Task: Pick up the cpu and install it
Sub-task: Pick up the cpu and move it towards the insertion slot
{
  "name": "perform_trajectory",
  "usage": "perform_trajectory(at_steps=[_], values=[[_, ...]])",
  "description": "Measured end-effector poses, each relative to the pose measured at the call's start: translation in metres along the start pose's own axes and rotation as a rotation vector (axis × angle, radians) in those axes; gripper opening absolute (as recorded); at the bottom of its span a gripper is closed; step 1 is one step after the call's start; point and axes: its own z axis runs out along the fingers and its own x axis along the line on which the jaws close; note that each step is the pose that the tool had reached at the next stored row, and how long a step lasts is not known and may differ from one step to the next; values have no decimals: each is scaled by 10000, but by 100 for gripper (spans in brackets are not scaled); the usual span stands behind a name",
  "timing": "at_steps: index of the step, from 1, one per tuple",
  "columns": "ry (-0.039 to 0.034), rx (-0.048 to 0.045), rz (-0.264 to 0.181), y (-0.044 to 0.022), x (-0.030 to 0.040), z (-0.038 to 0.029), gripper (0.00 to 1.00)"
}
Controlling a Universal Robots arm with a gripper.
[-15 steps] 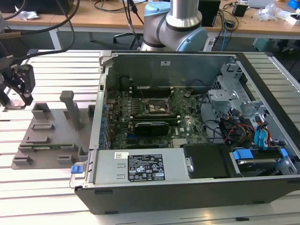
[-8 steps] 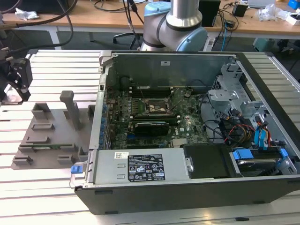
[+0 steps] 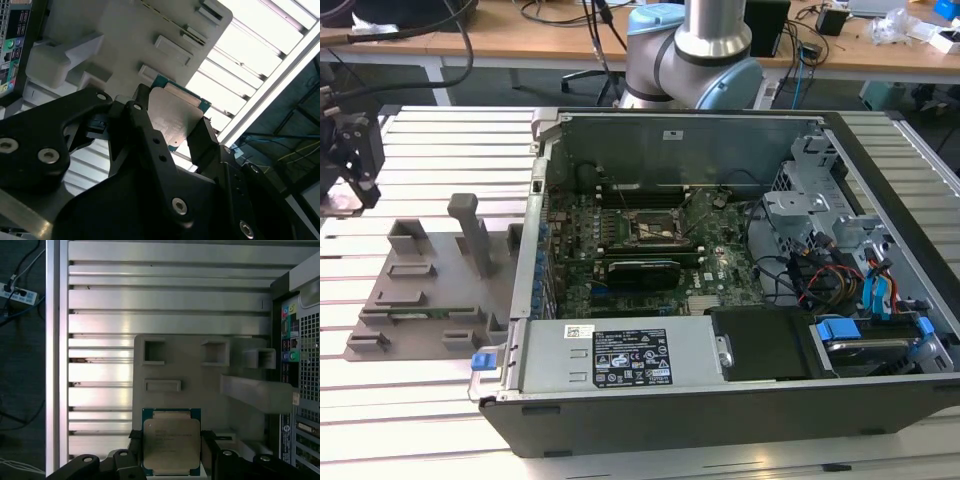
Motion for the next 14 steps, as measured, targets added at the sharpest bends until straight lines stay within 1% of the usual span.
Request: perform_trajectory(at_steps=[5, 14], values=[[0, -1, 0, 0, -2, -66, 55], [0, -1, 1, 0, -7, -249, 55]])
